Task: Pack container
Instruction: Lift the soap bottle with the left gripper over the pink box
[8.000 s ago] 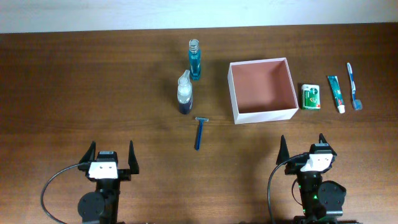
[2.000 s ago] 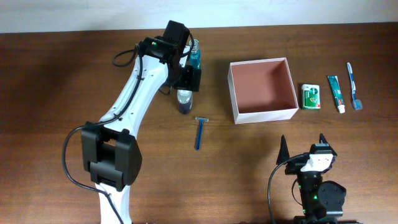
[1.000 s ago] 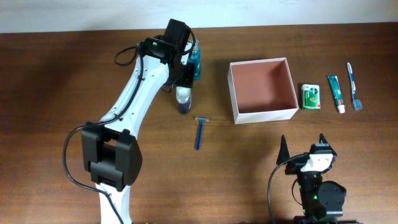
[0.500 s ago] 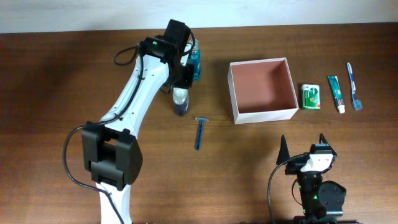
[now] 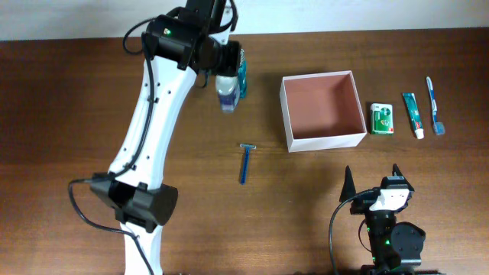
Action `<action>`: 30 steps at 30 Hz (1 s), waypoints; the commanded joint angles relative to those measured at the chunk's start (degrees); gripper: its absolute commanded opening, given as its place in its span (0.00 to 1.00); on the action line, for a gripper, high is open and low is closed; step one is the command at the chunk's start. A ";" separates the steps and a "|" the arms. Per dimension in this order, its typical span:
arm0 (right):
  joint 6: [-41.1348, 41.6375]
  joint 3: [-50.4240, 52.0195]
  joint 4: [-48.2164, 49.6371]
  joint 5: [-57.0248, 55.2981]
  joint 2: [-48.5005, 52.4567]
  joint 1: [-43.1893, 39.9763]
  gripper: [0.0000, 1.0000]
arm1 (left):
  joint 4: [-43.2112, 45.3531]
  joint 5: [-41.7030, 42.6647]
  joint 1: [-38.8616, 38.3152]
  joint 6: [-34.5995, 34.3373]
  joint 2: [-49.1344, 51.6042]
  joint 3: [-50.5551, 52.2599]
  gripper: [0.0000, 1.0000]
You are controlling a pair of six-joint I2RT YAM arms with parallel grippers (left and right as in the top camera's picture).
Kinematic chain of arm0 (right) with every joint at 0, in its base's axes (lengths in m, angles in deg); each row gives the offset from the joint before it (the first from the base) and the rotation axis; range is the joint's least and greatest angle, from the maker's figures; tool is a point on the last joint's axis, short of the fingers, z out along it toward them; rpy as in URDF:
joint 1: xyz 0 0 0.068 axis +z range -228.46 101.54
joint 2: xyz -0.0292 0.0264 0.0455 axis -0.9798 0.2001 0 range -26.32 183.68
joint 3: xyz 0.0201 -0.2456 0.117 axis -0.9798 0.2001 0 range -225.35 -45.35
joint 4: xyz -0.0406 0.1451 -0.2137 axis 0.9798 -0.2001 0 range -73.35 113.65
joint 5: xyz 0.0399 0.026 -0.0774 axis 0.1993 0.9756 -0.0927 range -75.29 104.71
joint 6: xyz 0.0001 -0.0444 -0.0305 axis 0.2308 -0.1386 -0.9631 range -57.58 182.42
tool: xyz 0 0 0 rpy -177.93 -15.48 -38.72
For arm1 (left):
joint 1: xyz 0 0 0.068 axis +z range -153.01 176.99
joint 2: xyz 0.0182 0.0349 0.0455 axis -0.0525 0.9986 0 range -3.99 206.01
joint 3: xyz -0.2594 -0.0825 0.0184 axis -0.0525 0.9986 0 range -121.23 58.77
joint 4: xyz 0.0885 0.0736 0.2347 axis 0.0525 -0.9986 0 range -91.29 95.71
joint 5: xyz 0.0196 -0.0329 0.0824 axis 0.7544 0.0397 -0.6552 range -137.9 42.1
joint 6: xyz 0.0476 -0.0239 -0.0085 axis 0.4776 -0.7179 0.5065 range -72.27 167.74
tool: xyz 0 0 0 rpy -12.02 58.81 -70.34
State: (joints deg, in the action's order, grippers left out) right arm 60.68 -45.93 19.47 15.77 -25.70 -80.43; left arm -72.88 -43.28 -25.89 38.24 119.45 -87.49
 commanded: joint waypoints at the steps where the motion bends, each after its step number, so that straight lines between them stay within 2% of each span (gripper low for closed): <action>1: 0.09 0.26 -0.35 -0.70 -0.37 0.42 0.99 | 2.23 2.62 -5.66 0.33 -0.98 -5.22 0.22; 4: 0.09 0.26 -0.35 -0.70 -0.37 0.42 0.99 | 5.84 1.22 -9.88 0.33 -0.96 -5.29 0.22; 11: 0.09 0.26 -0.35 -0.70 -0.37 0.42 0.99 | 16.02 -10.43 -18.49 0.33 0.15 -5.29 0.22; 16: 0.09 0.26 -0.35 -0.70 -0.37 0.42 0.99 | 22.18 -12.41 -19.37 -0.20 4.87 -5.29 0.23; 23: 0.09 0.26 -0.35 -0.70 -0.37 0.42 0.99 | 24.39 -12.39 -19.37 -6.36 11.37 -5.29 0.23; 30: 0.09 0.26 -0.33 -0.70 -0.37 0.42 0.99 | 27.91 -12.39 -19.37 -6.36 15.78 -5.29 0.23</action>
State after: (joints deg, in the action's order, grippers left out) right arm 60.68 -45.93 19.44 15.75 -25.70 -80.43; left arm -47.13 -55.01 -45.43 33.08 135.49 -91.12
